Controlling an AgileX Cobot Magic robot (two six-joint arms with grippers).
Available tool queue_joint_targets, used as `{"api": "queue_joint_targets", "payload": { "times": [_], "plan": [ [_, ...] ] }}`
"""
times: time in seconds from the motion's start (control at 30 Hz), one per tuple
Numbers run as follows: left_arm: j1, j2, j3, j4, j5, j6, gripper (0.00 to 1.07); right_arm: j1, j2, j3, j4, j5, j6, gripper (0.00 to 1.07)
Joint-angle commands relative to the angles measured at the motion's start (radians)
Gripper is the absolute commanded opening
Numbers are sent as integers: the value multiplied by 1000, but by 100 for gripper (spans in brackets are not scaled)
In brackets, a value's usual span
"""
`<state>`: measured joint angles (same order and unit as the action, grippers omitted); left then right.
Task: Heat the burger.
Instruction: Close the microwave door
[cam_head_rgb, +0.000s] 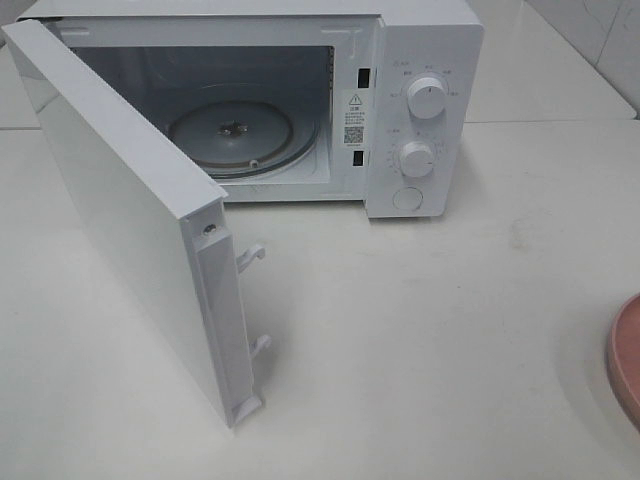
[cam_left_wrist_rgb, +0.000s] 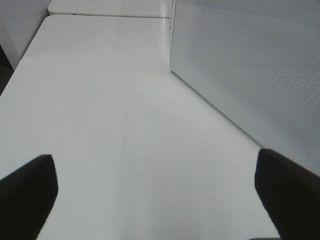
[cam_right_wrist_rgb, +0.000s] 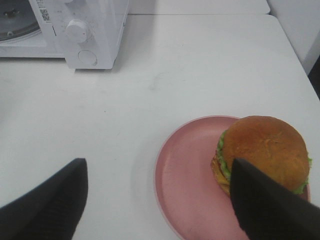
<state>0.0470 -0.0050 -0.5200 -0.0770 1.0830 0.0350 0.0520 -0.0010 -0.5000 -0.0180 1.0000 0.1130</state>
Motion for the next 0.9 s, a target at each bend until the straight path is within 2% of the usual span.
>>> {"api": "queue_joint_targets", "payload": {
  "times": [0.03,0.9],
  "plan": [
    [3,-15,3,0,-11,-5,100,-23,-30,3,-1,-5,-16,76],
    [3,-12,3,2,-11,-5,100,-23,-30,3,-1,-5,-16,74]
  ]
}}
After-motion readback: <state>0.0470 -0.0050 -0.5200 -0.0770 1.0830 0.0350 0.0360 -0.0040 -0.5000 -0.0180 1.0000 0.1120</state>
